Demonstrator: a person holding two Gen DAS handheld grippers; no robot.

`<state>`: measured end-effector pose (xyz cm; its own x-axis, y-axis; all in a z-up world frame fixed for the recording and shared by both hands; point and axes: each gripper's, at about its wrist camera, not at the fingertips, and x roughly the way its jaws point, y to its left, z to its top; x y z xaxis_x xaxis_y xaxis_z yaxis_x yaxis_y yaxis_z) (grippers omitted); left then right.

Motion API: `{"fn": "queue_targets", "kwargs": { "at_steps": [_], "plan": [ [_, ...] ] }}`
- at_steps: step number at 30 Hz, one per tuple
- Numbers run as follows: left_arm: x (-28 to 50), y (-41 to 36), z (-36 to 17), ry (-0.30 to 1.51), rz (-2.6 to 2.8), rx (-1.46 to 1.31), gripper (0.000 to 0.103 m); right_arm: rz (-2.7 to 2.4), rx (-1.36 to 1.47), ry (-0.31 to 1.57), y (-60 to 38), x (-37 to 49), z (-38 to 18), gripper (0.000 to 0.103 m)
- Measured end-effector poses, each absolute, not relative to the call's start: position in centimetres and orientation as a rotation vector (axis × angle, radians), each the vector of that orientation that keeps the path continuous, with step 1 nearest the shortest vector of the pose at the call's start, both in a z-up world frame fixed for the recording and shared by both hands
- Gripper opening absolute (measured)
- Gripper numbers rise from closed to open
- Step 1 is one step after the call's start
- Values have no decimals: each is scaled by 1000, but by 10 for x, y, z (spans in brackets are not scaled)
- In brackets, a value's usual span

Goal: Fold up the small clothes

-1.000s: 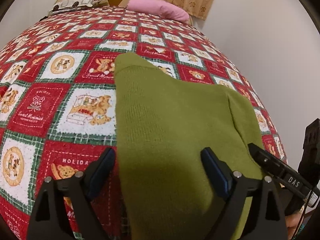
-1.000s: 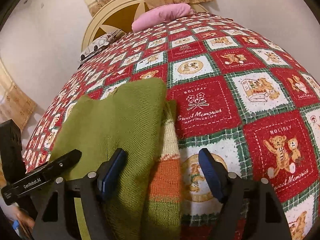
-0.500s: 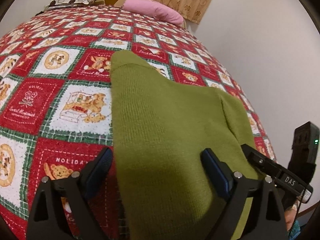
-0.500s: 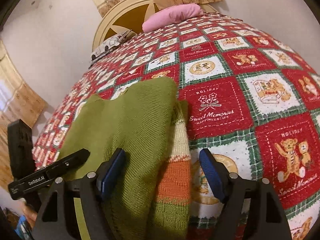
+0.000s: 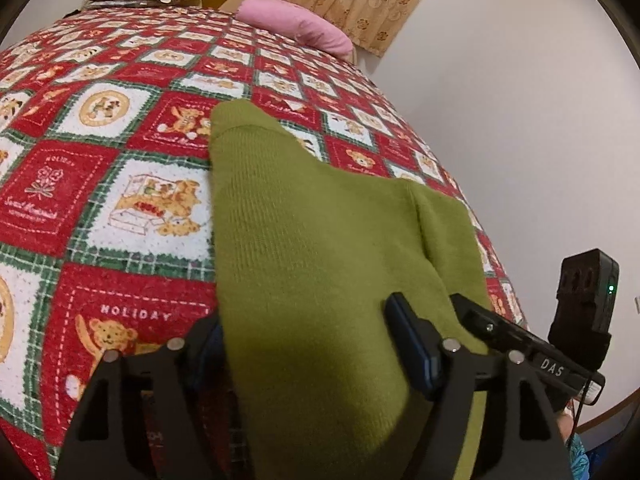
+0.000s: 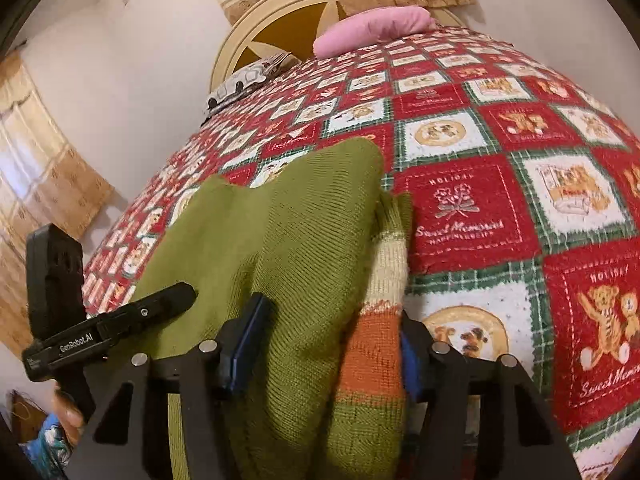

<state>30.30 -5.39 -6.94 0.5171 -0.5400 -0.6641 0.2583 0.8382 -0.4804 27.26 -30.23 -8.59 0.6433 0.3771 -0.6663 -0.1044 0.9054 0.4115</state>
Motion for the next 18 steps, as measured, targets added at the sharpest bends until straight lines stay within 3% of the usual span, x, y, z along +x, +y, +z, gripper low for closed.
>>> {"fn": "queue_targets", "kwargs": {
  "at_steps": [10, 18],
  "plan": [
    [305, -59, -70, 897, -523, -332, 78, 331, 439, 862, -311, 280, -94, 61],
    [301, -56, -68, 880, -522, -324, 53, 187, 250, 865, -278, 269, -75, 31]
  ]
}}
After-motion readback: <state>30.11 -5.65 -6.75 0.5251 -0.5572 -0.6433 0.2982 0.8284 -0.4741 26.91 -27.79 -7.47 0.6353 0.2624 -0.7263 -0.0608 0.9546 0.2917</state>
